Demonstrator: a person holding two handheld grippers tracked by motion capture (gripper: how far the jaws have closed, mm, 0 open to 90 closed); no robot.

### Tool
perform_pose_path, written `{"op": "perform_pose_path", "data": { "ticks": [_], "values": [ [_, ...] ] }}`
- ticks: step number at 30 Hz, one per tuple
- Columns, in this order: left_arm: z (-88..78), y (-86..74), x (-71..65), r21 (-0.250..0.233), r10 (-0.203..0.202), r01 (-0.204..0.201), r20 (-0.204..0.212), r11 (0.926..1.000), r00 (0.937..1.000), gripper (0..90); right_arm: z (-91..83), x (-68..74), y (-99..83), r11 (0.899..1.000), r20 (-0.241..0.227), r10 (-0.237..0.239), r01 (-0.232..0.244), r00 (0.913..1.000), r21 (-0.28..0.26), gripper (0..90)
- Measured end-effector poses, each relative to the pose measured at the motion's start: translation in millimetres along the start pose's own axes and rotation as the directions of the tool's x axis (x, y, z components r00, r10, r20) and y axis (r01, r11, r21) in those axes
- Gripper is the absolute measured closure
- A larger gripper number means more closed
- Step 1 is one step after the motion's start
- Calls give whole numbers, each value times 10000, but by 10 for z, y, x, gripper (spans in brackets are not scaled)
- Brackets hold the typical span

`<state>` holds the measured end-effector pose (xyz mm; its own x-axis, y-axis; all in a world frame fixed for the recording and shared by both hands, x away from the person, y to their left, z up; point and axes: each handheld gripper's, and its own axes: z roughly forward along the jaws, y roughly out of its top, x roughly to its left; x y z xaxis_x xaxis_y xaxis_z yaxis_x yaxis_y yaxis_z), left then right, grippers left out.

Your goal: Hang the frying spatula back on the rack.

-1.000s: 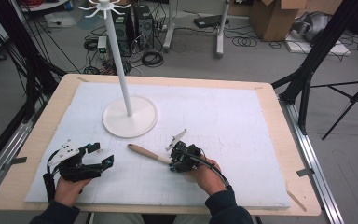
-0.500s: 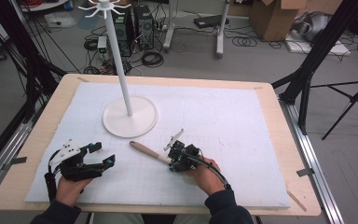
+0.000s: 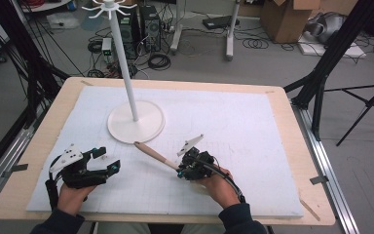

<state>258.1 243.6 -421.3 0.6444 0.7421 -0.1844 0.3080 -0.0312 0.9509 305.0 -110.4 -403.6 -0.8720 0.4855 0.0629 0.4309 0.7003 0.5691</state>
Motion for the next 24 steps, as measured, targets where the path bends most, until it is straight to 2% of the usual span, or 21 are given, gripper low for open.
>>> {"op": "perform_pose_path", "data": {
  "ticks": [3,6,8,11,12,14,17,21,24],
  "values": [
    [-7,73,-22,-103,38,-37,56,9999,10000,191,-72,12,-2,9985,9,83,-82,10000,-536,775],
    [-17,140,-45,-148,79,-77,131,9999,9999,193,-144,24,-13,9923,54,116,-109,9999,-1231,775],
    [-24,178,-64,-189,84,-81,165,9998,9998,193,-191,34,-31,9821,54,145,-132,9999,-1881,775],
    [-36,242,-100,-240,197,-193,187,9995,9996,194,-233,57,-52,9699,145,106,-68,9998,-2435,775],
    [-41,279,-122,-284,229,-223,222,9993,9995,195,-251,74,-60,9615,156,54,-9,9999,-2748,775],
    [-42,297,-134,-285,250,-243,239,9993,9994,197,-259,81,-62,9582,186,36,19,9998,-2859,775],
    [-40,315,-154,-265,301,-294,245,9992,9992,200,-291,107,-65,9419,247,-40,121,9997,-3357,775],
    [-43,316,-165,-239,299,-293,261,9993,9992,200,-313,114,-61,9276,338,-62,184,9994,-3732,775],
    [-44,298,-165,-167,331,-327,229,9993,9992,200,-345,115,-75,9068,462,-70,258,9989,-4207,775]
  ]
}}
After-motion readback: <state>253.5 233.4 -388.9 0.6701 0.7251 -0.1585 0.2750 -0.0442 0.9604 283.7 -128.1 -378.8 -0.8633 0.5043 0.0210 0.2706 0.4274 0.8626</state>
